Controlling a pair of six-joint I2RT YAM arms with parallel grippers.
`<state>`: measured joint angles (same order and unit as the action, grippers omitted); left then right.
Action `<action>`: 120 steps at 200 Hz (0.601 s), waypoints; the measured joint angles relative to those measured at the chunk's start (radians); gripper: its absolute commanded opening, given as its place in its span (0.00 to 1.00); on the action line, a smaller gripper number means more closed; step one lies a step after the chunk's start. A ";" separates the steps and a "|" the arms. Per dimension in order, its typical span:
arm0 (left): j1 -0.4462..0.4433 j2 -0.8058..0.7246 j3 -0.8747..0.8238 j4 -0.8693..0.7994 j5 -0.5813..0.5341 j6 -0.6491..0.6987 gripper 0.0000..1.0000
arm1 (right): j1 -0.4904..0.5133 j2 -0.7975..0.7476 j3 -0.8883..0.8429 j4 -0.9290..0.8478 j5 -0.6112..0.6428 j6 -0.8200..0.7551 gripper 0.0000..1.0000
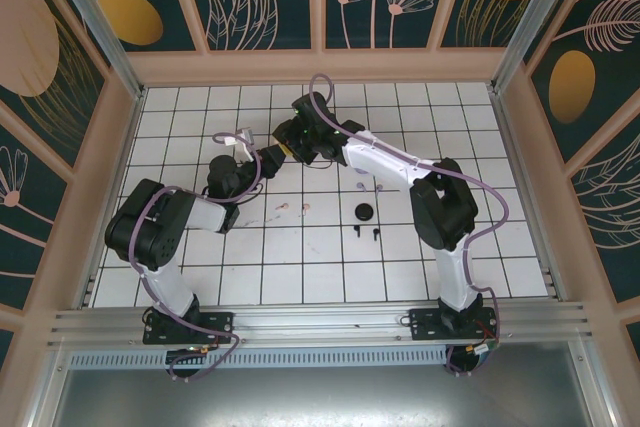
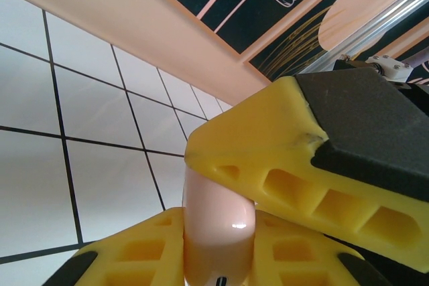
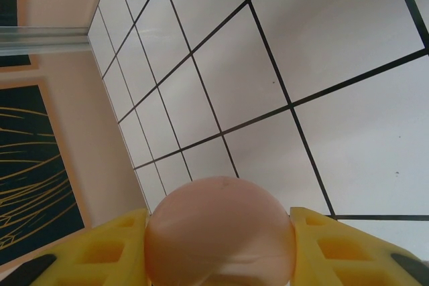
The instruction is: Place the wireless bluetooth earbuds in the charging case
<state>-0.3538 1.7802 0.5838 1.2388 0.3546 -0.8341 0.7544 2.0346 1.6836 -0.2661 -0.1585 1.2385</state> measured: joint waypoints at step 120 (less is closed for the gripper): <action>0.000 -0.005 -0.003 0.015 0.004 -0.028 0.00 | -0.035 -0.063 -0.112 0.110 -0.010 0.061 0.75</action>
<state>-0.3538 1.7756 0.5812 1.2541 0.3588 -0.8619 0.7189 1.9720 1.5715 -0.1558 -0.1684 1.2999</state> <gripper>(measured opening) 0.215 0.743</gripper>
